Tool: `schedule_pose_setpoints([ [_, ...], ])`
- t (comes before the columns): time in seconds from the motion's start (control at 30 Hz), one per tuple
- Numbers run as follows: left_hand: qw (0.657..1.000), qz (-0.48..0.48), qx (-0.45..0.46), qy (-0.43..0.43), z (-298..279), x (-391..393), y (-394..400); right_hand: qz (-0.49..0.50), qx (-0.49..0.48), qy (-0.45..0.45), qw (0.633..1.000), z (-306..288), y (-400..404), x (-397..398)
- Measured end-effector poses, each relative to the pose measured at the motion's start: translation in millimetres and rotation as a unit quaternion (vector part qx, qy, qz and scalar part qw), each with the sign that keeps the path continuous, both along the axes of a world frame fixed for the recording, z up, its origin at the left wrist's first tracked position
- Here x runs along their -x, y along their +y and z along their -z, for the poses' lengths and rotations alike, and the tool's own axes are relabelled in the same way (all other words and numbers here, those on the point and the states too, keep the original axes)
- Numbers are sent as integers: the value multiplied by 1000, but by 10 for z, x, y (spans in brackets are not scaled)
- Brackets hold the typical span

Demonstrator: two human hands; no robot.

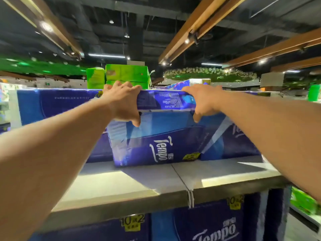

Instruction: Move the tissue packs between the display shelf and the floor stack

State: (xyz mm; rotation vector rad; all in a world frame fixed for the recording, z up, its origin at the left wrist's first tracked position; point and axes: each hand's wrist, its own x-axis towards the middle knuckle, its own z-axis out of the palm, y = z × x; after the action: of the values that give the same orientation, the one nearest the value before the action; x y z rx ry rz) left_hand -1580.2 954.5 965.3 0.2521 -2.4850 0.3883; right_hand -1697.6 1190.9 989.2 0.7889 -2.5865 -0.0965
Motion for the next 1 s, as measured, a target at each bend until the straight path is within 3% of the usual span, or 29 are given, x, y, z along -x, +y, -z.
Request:
schedule_pose_setpoints([
  [0.13,999,15,28,10,-222,200,-34,2,17,-38,999,-211,-59,260],
  [0.2,998,-12,46,45,-235,306,-105,17,14,-13,1000,-251,-135,375],
  [0.27,997,-27,-9,66,-197,425,-226,28,8,27,999,-269,-222,467],
  [0.37,994,24,-82,62,-119,607,-363,26,25,7,999,-164,-294,630],
  [0.47,997,37,-44,43,-112,767,-395,17,47,-11,999,-45,-340,750],
  [0.63,997,27,-32,63,-30,958,-506,28,35,39,998,14,-479,927],
  [0.77,998,-2,-35,53,17,1061,-568,49,37,50,997,107,-628,1075],
  [1.0,996,-76,39,10,24,1115,-564,26,53,37,998,107,-694,1281],
])
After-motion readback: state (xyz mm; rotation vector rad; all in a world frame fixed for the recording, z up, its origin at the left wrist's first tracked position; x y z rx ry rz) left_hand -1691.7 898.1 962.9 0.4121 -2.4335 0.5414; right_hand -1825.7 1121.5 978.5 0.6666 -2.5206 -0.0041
